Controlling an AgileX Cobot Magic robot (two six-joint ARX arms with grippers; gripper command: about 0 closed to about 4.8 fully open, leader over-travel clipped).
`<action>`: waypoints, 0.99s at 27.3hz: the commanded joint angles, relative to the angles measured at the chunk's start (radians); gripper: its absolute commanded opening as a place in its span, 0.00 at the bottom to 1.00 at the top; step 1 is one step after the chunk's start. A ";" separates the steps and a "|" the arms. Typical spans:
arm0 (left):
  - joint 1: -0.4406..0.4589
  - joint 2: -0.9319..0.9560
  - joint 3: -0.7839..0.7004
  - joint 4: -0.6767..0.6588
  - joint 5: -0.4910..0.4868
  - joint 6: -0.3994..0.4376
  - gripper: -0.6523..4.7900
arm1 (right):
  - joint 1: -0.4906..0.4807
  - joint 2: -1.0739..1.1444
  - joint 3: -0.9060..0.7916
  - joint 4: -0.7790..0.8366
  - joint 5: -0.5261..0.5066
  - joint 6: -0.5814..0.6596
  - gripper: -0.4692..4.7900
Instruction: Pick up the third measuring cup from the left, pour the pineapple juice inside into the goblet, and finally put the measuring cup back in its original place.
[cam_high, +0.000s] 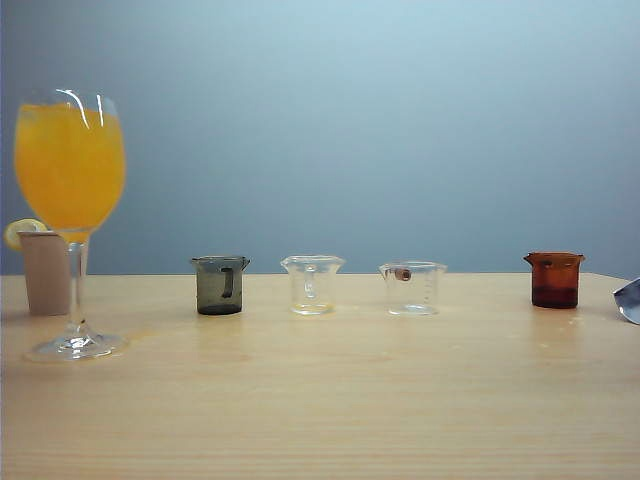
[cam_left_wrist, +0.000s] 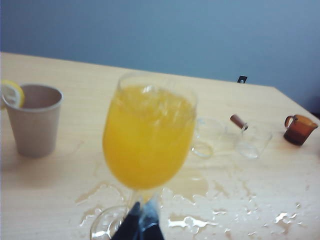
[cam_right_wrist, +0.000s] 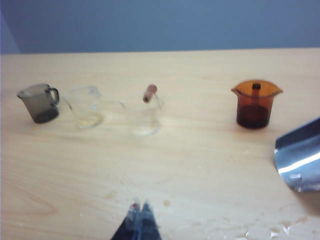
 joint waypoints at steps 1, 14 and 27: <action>0.001 0.000 -0.054 0.083 0.000 0.002 0.11 | 0.000 0.000 -0.034 0.038 0.004 0.004 0.09; 0.001 -0.003 -0.198 0.146 -0.002 -0.035 0.12 | -0.005 -0.001 -0.088 0.029 0.047 0.002 0.12; 0.026 -0.020 -0.198 0.141 0.009 -0.043 0.12 | -0.125 -0.035 -0.088 0.053 0.046 0.000 0.12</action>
